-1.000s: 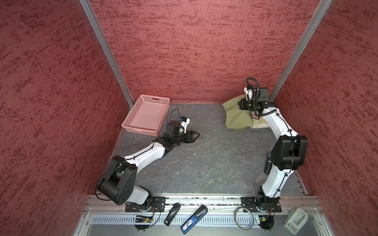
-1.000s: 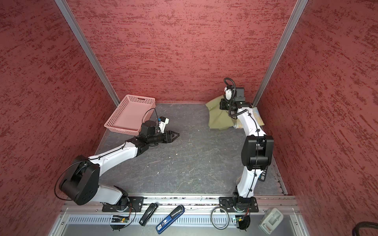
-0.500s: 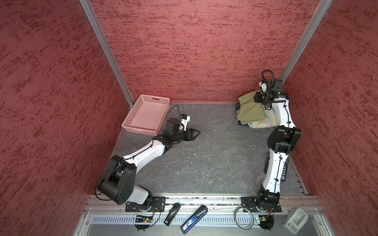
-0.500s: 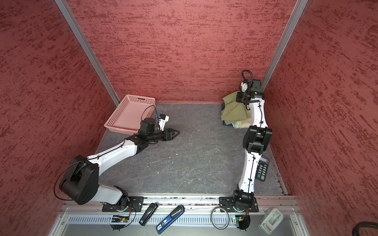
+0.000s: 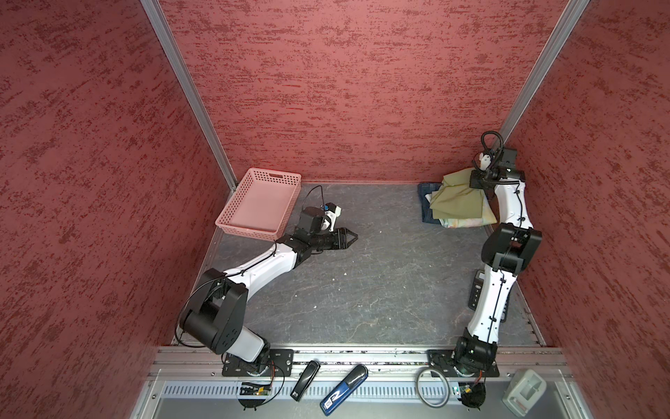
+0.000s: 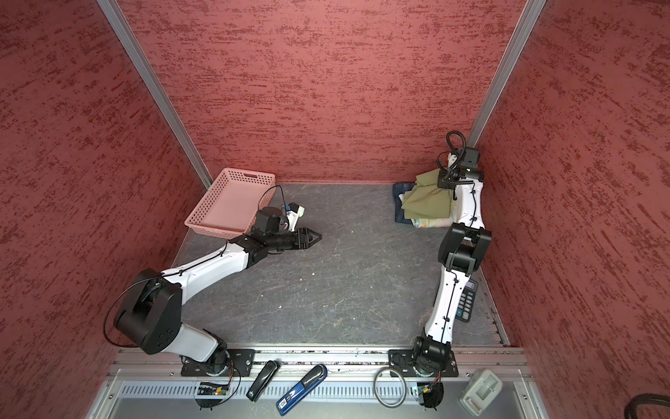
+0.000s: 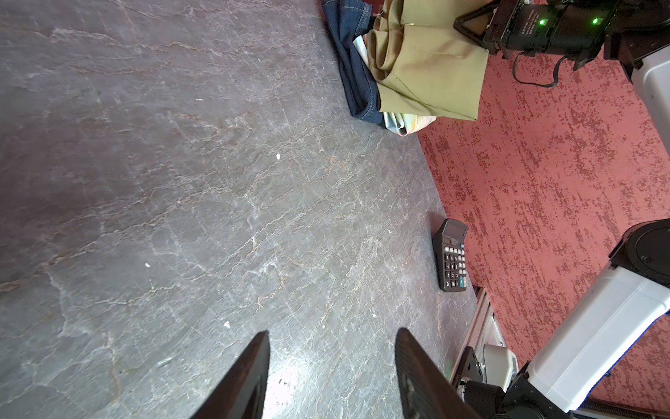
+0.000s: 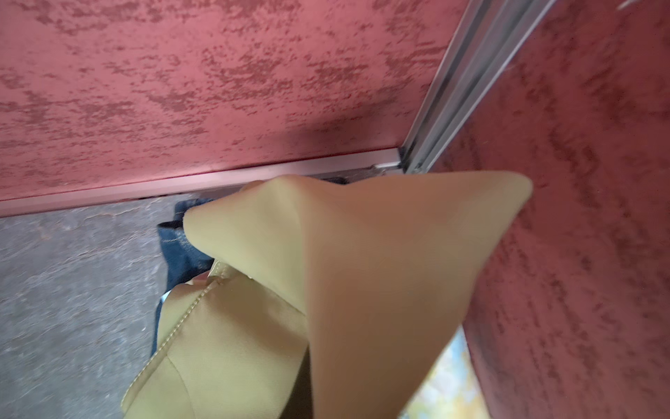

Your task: Fold and stack the skirts

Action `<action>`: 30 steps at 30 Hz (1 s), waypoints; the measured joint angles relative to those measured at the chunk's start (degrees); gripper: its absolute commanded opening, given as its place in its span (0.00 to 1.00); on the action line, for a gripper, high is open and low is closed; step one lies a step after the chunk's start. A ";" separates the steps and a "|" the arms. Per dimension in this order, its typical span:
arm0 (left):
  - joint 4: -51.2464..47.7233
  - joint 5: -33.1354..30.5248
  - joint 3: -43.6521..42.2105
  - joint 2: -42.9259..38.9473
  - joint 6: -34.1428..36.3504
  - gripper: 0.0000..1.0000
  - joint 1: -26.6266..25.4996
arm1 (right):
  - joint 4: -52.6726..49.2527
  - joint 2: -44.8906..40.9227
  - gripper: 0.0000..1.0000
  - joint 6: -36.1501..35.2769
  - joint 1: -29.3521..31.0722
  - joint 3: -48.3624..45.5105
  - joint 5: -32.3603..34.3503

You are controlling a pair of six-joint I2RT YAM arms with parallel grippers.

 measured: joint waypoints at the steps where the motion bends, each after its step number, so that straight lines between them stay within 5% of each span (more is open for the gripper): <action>1: -0.22 -0.02 0.46 0.31 0.00 0.56 0.00 | 1.53 -0.13 0.00 -0.55 -0.07 -1.16 1.20; 4: -1.51 -0.59 1.92 1.07 0.20 0.58 0.00 | 8.24 -1.99 0.04 -1.77 0.04 -8.87 5.42; 6: -2.27 -1.66 2.60 1.09 0.57 0.67 0.17 | 13.62 -4.33 0.61 -1.88 0.07 -16.52 8.09; 8: -3.08 -3.08 3.21 1.03 1.31 0.82 0.46 | 19.91 -7.52 0.96 -1.73 -0.07 -24.85 9.60; 10: -3.91 -5.77 3.58 0.44 2.01 1.00 1.36 | 28.17 -13.53 0.99 -0.90 -0.07 -36.30 10.12; 23: -0.74 -35.30 -10.84 -24.02 9.97 1.00 18.49 | 66.18 -65.09 0.99 10.82 0.00 -90.62 4.00; 30: 4.92 -40.79 -22.97 -23.43 17.27 1.00 25.53 | 71.47 -70.34 0.99 14.08 0.22 -112.43 2.95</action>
